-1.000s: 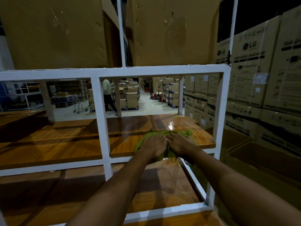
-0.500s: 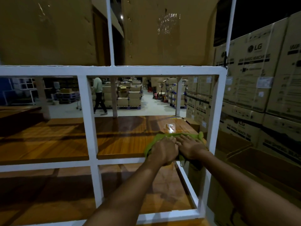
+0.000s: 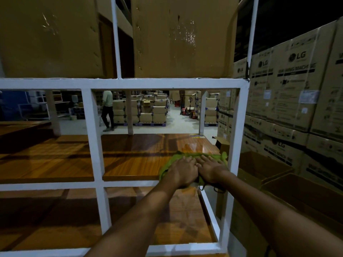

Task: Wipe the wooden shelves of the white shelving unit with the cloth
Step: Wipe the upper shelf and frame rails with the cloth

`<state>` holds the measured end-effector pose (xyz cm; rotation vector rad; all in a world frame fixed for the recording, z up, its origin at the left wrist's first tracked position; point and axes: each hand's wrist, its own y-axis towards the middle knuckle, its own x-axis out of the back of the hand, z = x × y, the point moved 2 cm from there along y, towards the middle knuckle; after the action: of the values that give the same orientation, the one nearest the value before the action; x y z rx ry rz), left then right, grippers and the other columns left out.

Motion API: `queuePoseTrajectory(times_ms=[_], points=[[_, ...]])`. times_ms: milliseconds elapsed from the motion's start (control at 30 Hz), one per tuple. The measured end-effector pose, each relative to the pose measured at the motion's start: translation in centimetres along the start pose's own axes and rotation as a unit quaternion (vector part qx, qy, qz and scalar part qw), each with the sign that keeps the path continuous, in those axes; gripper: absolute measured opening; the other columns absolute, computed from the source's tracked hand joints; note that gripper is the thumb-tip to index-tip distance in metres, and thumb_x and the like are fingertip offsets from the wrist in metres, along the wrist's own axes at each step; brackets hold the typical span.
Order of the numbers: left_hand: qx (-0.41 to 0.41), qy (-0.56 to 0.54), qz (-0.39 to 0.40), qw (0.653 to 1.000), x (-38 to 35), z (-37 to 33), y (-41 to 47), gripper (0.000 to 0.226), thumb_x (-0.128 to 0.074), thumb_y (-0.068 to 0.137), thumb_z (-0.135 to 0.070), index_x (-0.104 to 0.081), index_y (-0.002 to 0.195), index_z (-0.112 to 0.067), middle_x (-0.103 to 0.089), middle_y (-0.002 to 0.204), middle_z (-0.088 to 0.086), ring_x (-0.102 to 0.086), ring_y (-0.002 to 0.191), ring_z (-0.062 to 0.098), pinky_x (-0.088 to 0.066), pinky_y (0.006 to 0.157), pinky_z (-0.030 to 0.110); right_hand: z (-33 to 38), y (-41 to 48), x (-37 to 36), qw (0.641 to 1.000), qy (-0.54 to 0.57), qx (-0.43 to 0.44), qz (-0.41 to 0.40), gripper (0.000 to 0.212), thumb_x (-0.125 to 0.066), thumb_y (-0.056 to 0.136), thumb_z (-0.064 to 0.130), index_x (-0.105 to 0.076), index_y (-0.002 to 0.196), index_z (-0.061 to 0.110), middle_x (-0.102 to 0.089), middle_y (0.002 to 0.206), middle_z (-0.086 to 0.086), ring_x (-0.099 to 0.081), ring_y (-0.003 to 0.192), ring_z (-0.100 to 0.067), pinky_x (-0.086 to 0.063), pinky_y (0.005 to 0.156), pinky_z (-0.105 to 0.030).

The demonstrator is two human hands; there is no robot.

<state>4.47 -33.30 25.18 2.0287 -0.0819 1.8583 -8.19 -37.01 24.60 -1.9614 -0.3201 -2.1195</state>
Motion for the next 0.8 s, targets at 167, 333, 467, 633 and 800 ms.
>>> queuePoseTrajectory(times_ms=[167, 333, 467, 633, 800], points=[[-0.011, -0.043, 0.021, 0.999, 0.8, 0.1, 1.5, 0.046, -0.028, 0.106, -0.021, -0.039, 0.147, -0.004, -0.035, 0.155, 0.016, -0.032, 0.142, 0.028, -0.020, 0.116, 0.034, 0.0, 1.1, 0.5, 0.999, 0.018, -0.026, 0.010, 0.058, -0.018, 0.104, 0.045, -0.009, 0.157, 0.025, 0.000, 0.166, -0.004, 0.000, 0.152, -0.030, -0.004, 0.119, -0.058], [0.000, -0.077, 0.041, 0.996, 0.9, 0.2, 3.3, 0.044, -0.031, 0.106, -0.019, -0.041, 0.147, -0.005, -0.031, 0.157, 0.014, -0.028, 0.145, 0.029, -0.020, 0.115, 0.033, -0.7, 2.5, 0.7, 0.999, 0.038, -0.038, 0.000, 0.059, -0.018, 0.103, 0.047, -0.008, 0.157, 0.026, -0.001, 0.166, -0.005, 0.000, 0.152, -0.032, -0.002, 0.119, -0.059], [0.040, -0.107, 0.032, 0.993, 0.1, 0.9, 4.7, 0.039, -0.039, 0.103, -0.020, -0.053, 0.137, -0.006, -0.051, 0.142, 0.017, -0.049, 0.127, 0.033, -0.040, 0.105, 0.038, -1.2, 3.8, 0.4, 0.998, 0.038, -0.040, -0.016, 0.062, -0.020, 0.102, 0.050, -0.010, 0.157, 0.025, -0.004, 0.166, -0.004, -0.002, 0.151, -0.033, -0.004, 0.119, -0.061], [0.080, -0.157, 0.012, 0.984, -0.2, 1.0, 4.3, 0.034, -0.044, 0.100, -0.018, -0.061, 0.124, -0.001, -0.060, 0.129, 0.021, -0.055, 0.117, 0.037, -0.044, 0.098, 0.041, -0.9, 2.9, 0.7, 0.998, 0.048, -0.035, -0.033, 0.058, -0.021, 0.103, 0.045, -0.015, 0.156, 0.022, -0.008, 0.166, -0.006, -0.007, 0.151, -0.032, -0.006, 0.119, -0.057], [0.033, -0.119, 0.013, 0.992, 0.3, 0.2, 2.0, 0.041, -0.038, 0.103, -0.025, -0.053, 0.138, -0.009, -0.049, 0.146, 0.014, -0.047, 0.130, 0.032, -0.037, 0.107, 0.038, -0.6, 1.8, 0.2, 0.999, 0.034, -0.004, -0.015, 0.069, -0.016, 0.090, 0.052, -0.024, 0.153, 0.025, -0.015, 0.164, -0.006, -0.012, 0.150, -0.032, -0.014, 0.117, -0.059]])
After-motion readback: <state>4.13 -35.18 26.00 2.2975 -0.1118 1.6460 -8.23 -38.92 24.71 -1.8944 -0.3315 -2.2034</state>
